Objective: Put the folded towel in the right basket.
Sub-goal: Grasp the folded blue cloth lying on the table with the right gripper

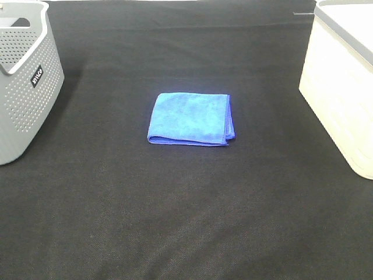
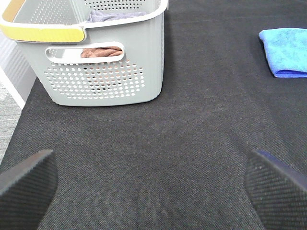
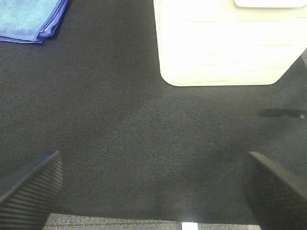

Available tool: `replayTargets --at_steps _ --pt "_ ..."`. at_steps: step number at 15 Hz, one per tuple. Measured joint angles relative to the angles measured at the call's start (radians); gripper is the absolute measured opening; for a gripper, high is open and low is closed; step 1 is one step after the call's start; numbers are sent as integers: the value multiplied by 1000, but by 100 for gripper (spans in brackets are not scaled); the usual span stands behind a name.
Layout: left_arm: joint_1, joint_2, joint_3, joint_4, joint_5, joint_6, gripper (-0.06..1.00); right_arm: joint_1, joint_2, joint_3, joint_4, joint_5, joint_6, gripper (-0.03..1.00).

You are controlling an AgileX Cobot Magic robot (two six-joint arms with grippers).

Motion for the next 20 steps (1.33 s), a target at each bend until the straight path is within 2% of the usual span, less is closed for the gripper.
replayTargets --at_steps 13,16,18,20 --pt "0 0 0 1 0 0 99 0 2 0 -7 0 0 98" --pt "0 0 0 1 0 0 99 0 105 -21 -4 -2 0 98" --pt "0 0 0 1 0 0 99 0 332 -150 51 -2 -1 98" --pt "0 0 0 1 0 0 99 0 619 -385 166 10 -1 98"
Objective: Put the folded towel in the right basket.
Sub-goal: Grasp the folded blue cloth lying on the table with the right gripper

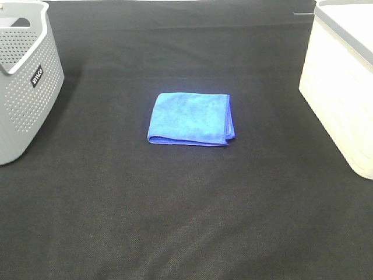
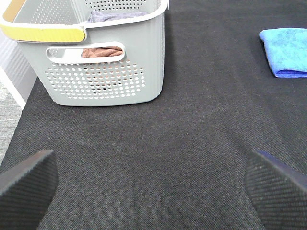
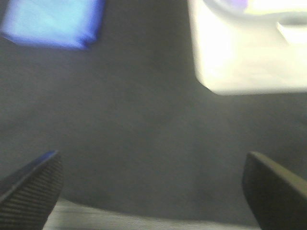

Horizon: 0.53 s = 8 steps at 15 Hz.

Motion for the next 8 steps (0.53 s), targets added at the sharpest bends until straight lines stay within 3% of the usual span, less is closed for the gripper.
replayTargets --at_steps 3,6,7,8 --pt "0 0 0 0 0 0 99 0 399 -354 143 19 -12 98" --pt "0 0 0 0 0 0 99 3 566 -478 247 22 -63 98" --pt "0 0 0 0 0 0 99 28 658 -538 299 19 -77 98" --pt "0 0 0 1 0 0 99 109 794 -617 320 -16 -82 98"
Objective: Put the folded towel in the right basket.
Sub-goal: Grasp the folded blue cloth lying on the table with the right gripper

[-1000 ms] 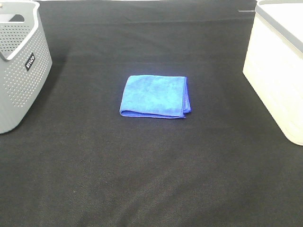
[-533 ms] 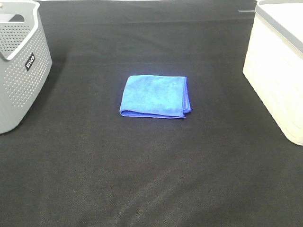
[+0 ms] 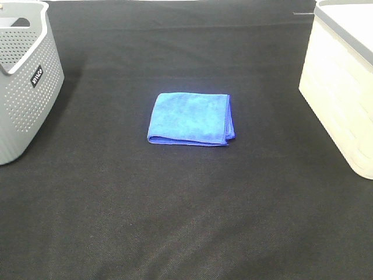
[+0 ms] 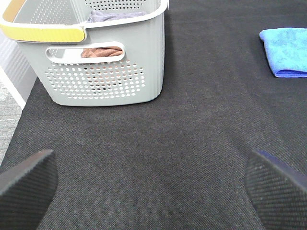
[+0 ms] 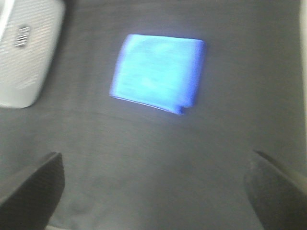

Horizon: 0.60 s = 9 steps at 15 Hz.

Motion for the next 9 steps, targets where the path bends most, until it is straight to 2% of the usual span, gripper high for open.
replayTargets --at_steps 2,3,6,9 --pt "0 0 0 6 0 0 99 100 217 -111 37 -49 0 98" --pt "0 0 0 7 0 0 99 122 338 -164 68 -52 0 97" --pt "0 0 0 18 0 0 99 126 669 -332 106 -43 -4 97" --pt "0 0 0 18 0 0 99 115 863 -445 107 -36 19 97"
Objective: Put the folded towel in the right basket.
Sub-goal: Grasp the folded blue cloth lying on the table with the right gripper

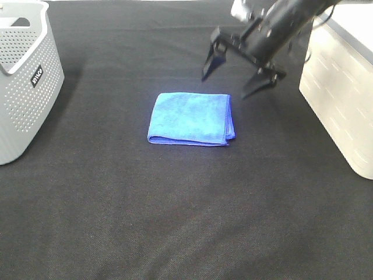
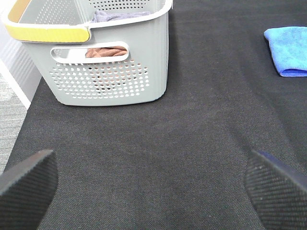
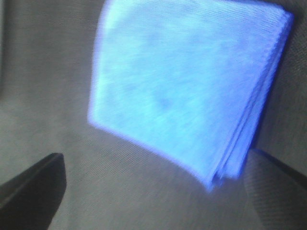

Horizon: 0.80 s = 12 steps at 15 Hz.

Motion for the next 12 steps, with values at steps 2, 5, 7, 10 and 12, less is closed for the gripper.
replayTargets --at_steps 2,5,7,10,12 --pt "0 0 0 0 0 0 99 -14 47 -27 0 1 24 97" --pt "0 0 0 0 0 0 99 -59 152 -55 1 -4 53 96" --pt "0 0 0 0 0 0 99 -58 188 -55 9 -6 54 96" --pt "0 0 0 0 0 0 99 -58 207 -66 16 -50 48 95" --pt "0 0 0 0 0 0 99 -58 213 -68 22 -54 39 95"
